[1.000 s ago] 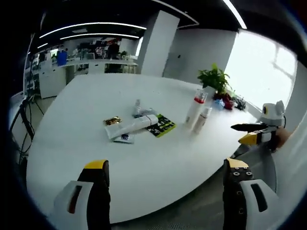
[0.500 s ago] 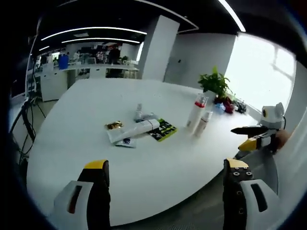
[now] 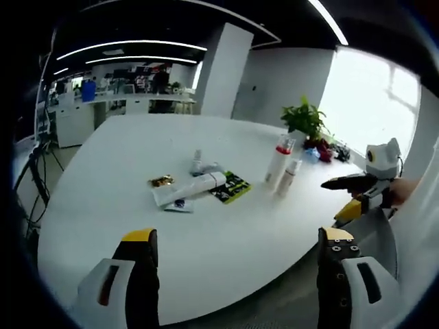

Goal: Arrange the skincare products in the storage area until every visible bottle or jar stands upright without overlapping.

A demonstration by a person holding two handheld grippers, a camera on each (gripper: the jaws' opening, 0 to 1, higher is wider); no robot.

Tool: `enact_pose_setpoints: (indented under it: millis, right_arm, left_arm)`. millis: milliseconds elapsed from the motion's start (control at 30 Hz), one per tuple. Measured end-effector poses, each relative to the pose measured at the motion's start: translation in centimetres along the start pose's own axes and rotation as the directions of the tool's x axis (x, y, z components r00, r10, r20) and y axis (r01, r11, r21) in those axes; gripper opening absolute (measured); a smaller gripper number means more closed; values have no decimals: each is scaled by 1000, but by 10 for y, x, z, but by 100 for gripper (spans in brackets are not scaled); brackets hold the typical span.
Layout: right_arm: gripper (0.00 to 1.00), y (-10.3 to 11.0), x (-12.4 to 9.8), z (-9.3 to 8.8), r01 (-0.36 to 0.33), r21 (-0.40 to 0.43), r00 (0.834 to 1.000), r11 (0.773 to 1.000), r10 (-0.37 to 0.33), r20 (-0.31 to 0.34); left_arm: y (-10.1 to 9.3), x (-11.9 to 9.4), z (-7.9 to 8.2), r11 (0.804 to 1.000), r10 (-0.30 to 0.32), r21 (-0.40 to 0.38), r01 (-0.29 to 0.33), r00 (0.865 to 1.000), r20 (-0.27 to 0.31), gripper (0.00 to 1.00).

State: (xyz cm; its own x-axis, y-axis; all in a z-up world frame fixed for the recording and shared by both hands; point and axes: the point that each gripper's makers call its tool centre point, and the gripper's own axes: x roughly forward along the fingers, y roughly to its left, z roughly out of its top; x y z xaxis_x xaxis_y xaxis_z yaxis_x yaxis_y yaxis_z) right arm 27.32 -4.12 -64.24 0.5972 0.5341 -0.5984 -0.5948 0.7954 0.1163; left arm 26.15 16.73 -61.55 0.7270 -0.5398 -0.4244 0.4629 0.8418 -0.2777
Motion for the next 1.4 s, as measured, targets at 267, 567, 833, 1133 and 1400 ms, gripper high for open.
enact_pose_setpoints:
  millis: [267, 567, 833, 1133, 1400]
  right_arm:
    - [94, -2, 19, 21, -58, -82, 998, 995, 56, -19]
    - [93, 2, 40, 47, -125, -179, 992, 976, 120, -36]
    - [91, 6, 58, 79, -178, -317, 984, 931, 173, -45]
    - [89, 21, 85, 113, -272, -420, 961, 866, 266, -73]
    - [81, 32, 110, 119, -338, -457, 941, 823, 308, -141]
  left_arm:
    - [1, 1, 0, 1000, -8, 1, 8, 1000, -1, 95]
    - [3, 0, 3, 1000, -2, -24, 3, 1000, 17, 95]
    - [4, -1, 5, 999, 4, -40, -3, 1000, 29, 93]
    - [5, -2, 4, 999, 5, -46, -4, 999, 32, 92]
    - [7, -2, 3, 999, 12, -48, -10, 999, 33, 91]
